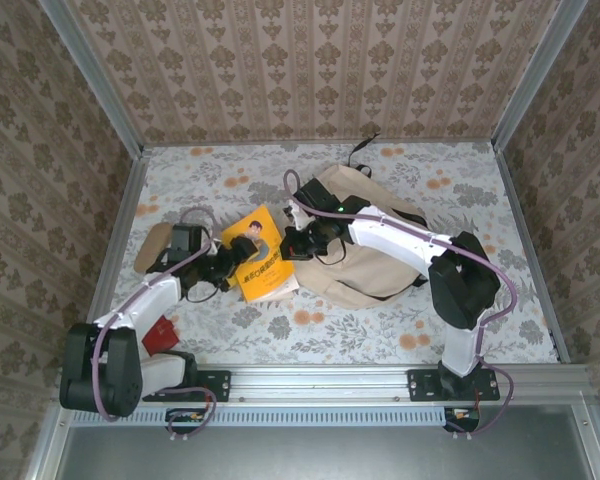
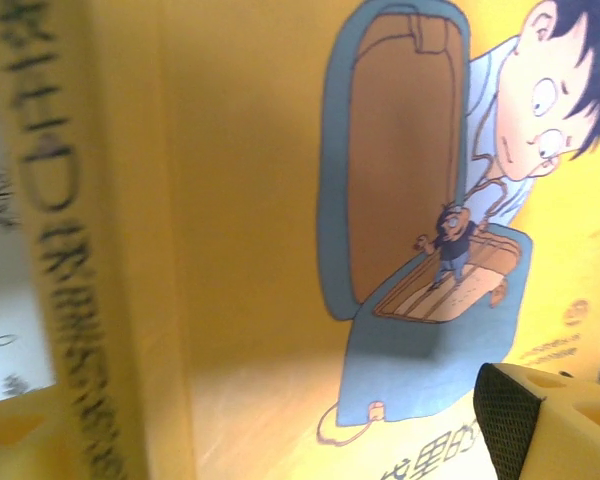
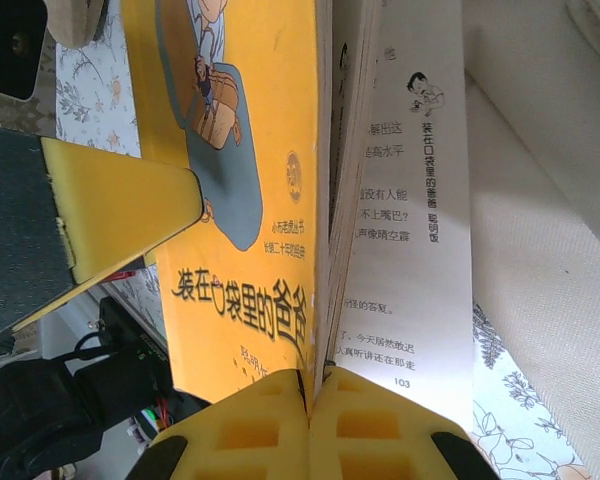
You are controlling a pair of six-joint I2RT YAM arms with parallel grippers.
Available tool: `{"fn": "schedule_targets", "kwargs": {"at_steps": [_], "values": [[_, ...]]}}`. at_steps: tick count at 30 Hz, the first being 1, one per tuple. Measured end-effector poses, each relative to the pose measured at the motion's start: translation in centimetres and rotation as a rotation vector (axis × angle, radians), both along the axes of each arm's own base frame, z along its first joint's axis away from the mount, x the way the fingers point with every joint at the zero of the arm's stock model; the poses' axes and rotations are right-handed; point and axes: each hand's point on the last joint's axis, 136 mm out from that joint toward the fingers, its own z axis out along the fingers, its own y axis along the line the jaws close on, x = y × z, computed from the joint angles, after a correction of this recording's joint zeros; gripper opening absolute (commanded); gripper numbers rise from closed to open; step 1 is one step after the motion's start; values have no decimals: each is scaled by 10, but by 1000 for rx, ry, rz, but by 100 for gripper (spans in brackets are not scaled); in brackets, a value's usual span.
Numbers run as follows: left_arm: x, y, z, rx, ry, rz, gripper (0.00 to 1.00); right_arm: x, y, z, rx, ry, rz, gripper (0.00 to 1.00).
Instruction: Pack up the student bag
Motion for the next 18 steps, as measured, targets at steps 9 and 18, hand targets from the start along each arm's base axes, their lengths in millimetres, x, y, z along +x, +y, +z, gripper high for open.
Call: {"fn": "schedule_targets", "kwargs": {"at_steps": [9, 18], "values": [[6, -5, 6, -36, -18, -2, 24, 9, -11, -1, 9, 12, -43, 8], [0, 20, 6, 74, 26, 37, 5, 31, -60, 0, -108, -119, -134, 77]]}}
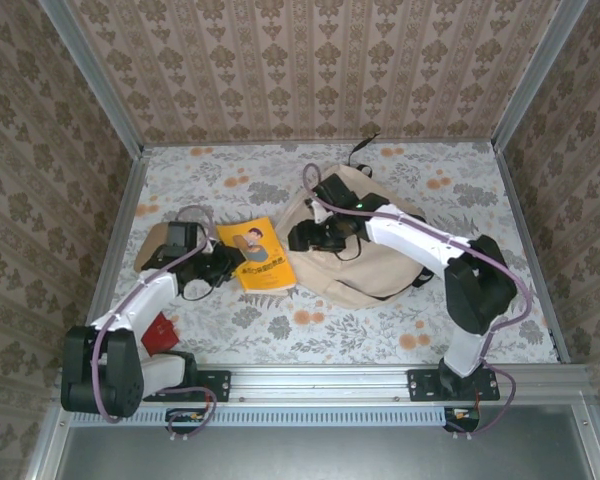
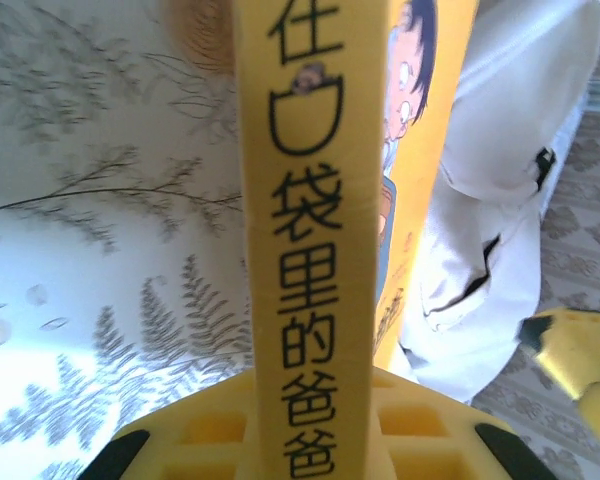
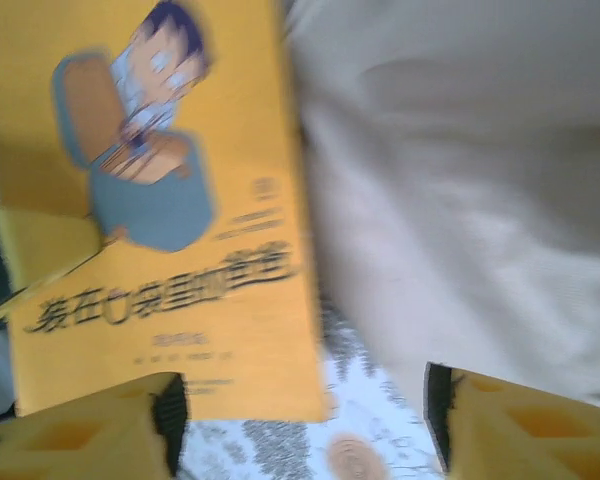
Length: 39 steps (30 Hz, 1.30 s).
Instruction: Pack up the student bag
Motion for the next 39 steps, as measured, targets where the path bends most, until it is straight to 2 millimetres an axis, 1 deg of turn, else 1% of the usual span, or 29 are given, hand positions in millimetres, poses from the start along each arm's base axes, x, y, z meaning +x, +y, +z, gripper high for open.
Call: {"fn": "schedule_targets", "kwargs": {"at_steps": [2, 4, 7, 9, 11, 12, 14, 16, 18, 21, 25, 27, 30, 32, 37, 39], "values": [[1, 10, 11, 52, -17, 14, 5, 19, -33, 8, -31, -52, -79, 80], [3, 19, 26, 108, -42, 25, 5, 39, -69, 9, -67, -83, -166, 82], [7, 27, 48, 164, -91, 33, 5, 66, -122, 2, -134, -100, -292, 84], [9, 28, 62, 180, -124, 27, 5, 78, -148, -8, -182, -96, -351, 84], [11, 25, 73, 194, -150, 15, 5, 86, -173, -23, -246, -73, -410, 85], [12, 24, 77, 199, -161, 9, 5, 89, -182, -29, -274, -62, -431, 86], [11, 14, 86, 204, -187, -20, 5, 91, -204, -42, -340, -35, -477, 86], [10, 3, 95, 204, -213, -54, 6, 89, -220, -51, -391, -7, -507, 87], [9, -11, 103, 201, -240, -92, 6, 85, -228, -56, -413, 10, -518, 87], [9, -34, 108, 190, -269, -150, 6, 74, -228, -66, -418, 39, -509, 88], [12, -63, 103, 181, -274, -215, 6, 42, -221, -88, -389, 127, -493, 89], [13, -74, 99, 179, -274, -236, 6, 28, -213, -93, -358, 159, -488, 89], [15, -88, 93, 176, -272, -264, 6, 12, -192, -91, -285, 178, -479, 90], [18, -94, 92, 174, -276, -270, 6, 4, -169, -88, -219, 184, -461, 90], [28, -100, 95, 164, -308, -247, 6, 0, -111, -77, -47, 191, -399, 89], [32, -100, 97, 164, -323, -234, 6, 3, -95, -73, -1, 196, -378, 88]]}}
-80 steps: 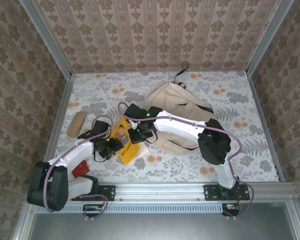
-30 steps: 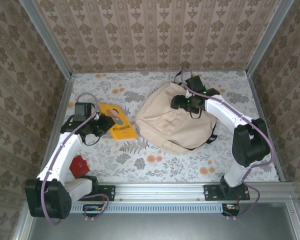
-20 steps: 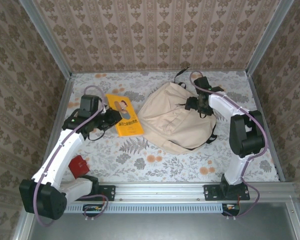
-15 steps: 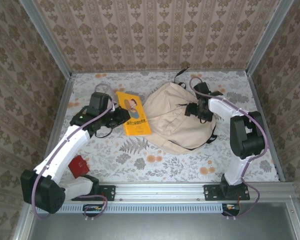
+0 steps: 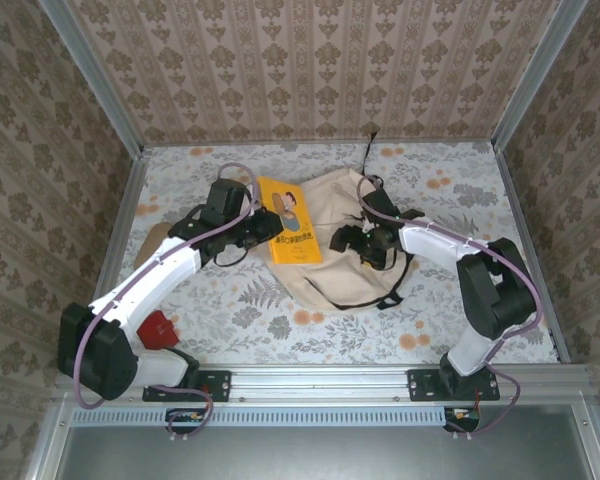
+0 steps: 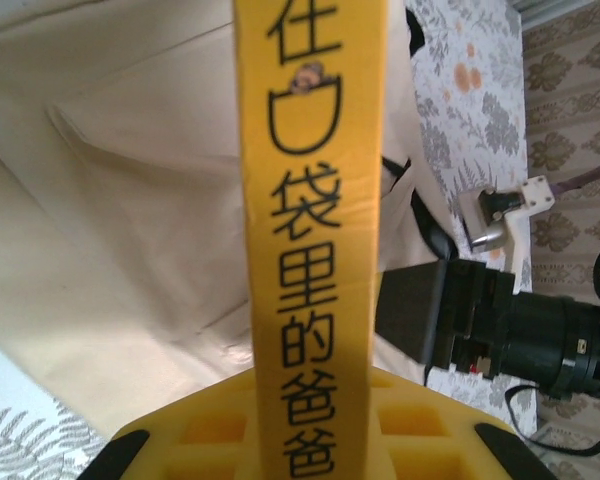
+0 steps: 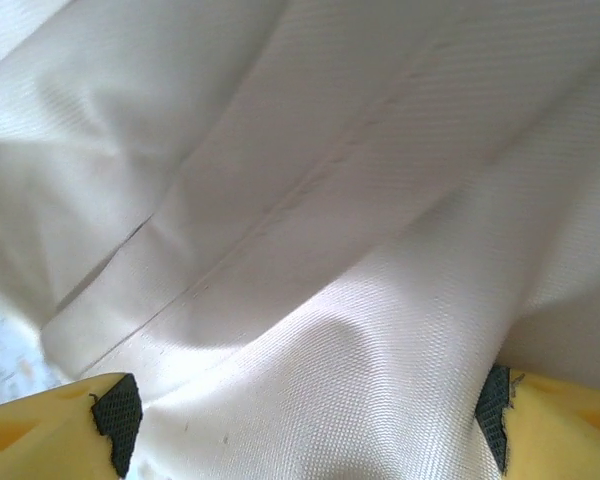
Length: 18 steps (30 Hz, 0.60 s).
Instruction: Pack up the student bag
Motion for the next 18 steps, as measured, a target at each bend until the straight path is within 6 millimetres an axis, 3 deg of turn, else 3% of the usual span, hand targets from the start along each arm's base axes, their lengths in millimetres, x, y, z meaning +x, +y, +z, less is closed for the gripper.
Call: {"fn": "schedule_targets", "kwargs": {"at_steps": [3, 6, 9, 13, 18], "values": [[5, 1, 3, -2, -20, 21, 6, 10, 10, 7, 49, -17, 0, 87], [8, 2, 4, -4, -28, 37, 6, 21, 6, 20, 72, -57, -31, 88], [12, 1, 9, -23, -36, 54, 5, 25, -8, 50, 122, -141, -86, 89], [22, -6, 25, -101, -66, 95, 6, 13, -26, 101, 233, -276, -156, 91], [33, -23, 49, -203, -125, 133, 6, 1, -9, 156, 472, -376, -184, 97]]}}
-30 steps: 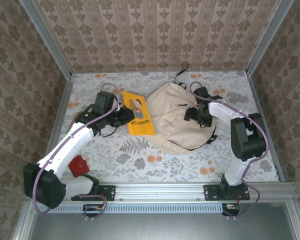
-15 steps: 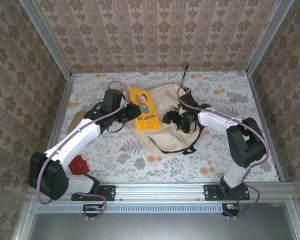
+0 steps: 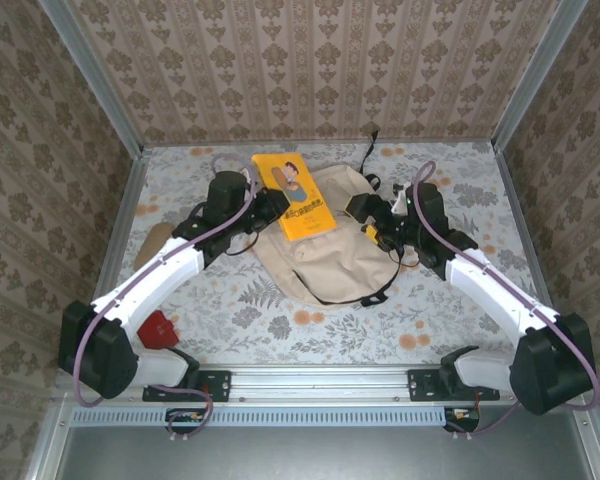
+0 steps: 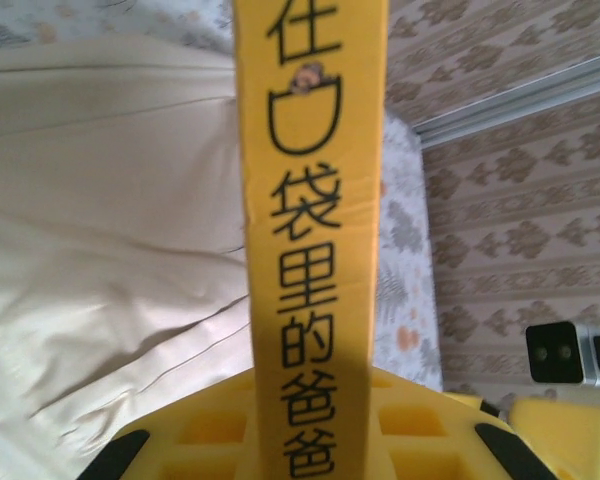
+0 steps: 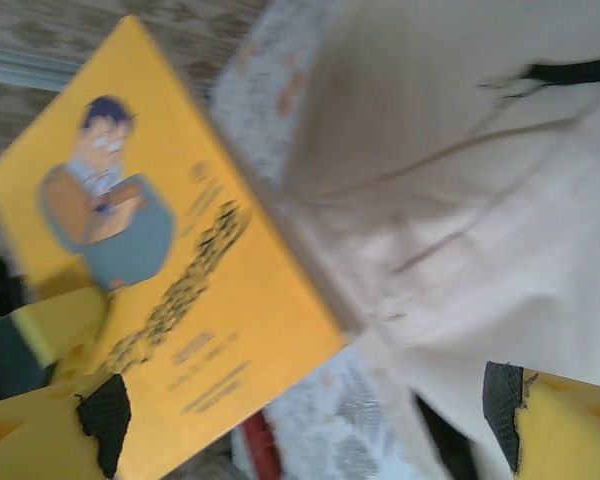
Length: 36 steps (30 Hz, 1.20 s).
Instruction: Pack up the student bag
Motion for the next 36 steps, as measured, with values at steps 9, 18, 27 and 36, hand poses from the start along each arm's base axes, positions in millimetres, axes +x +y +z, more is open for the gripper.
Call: {"fn": "schedule_targets", "kwargs": {"at_steps": [9, 18, 27, 36], "values": [[17, -24, 33, -176, -55, 61, 6, 5, 48, 38, 336, 29, 11, 97], [22, -28, 59, -303, -75, 120, 6, 28, 67, 42, 508, 60, -34, 79], [24, -27, 60, -360, -44, 149, 7, 38, 61, 52, 570, 50, -97, 45], [25, -29, 51, -357, -11, 152, 49, 43, 54, 53, 554, 16, -138, 10]]}}
